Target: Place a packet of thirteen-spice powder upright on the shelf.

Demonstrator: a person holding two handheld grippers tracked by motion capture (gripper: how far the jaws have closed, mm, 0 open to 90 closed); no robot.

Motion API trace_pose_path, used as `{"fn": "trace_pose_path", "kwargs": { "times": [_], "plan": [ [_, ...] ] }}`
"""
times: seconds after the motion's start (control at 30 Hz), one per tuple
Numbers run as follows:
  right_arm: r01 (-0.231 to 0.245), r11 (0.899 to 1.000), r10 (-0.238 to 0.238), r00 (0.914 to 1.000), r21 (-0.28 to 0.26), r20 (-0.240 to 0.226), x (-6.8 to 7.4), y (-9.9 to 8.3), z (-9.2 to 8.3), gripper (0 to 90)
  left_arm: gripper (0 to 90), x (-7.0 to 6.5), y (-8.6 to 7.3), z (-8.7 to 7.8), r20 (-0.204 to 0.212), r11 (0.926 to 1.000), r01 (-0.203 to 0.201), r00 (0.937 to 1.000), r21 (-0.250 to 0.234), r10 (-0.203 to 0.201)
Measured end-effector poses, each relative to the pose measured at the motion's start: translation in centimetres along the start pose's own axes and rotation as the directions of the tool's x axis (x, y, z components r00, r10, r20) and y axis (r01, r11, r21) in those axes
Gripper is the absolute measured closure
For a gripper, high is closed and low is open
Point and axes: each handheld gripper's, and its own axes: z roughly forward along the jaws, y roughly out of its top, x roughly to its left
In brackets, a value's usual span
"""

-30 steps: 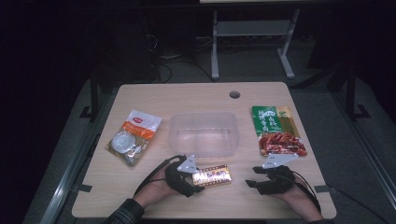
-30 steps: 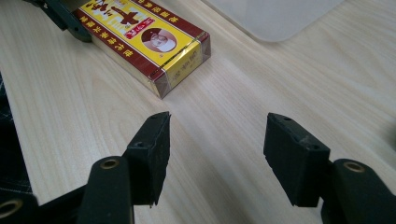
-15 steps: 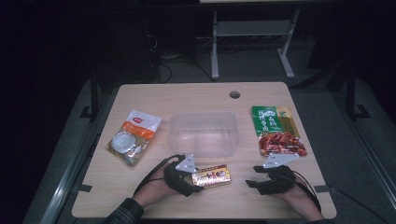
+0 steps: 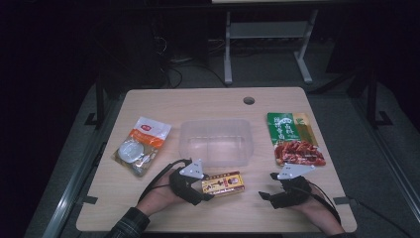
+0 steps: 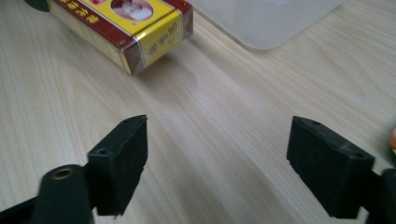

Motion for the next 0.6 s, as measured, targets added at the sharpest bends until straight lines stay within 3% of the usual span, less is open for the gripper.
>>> {"fn": "trace_pose_path", "kwargs": {
  "times": [0.33,0.6],
  "plan": [
    [0.025,1.000,-0.025,0.9997,0.012,0.003,0.5,-0.1,0.5,15.6,32.2,0.4,1.0,-1.9,0.010,0.9991,0.006,0.9999,-0.041,-0.006],
    [0.026,1.000,-0.026,0.9996,0.011,0.009,0.3,-0.2,0.5,15.4,32.2,0.9,3.0,-3.2,0.016,0.9983,-0.022,0.9996,-0.054,0.023]
  ]
}}
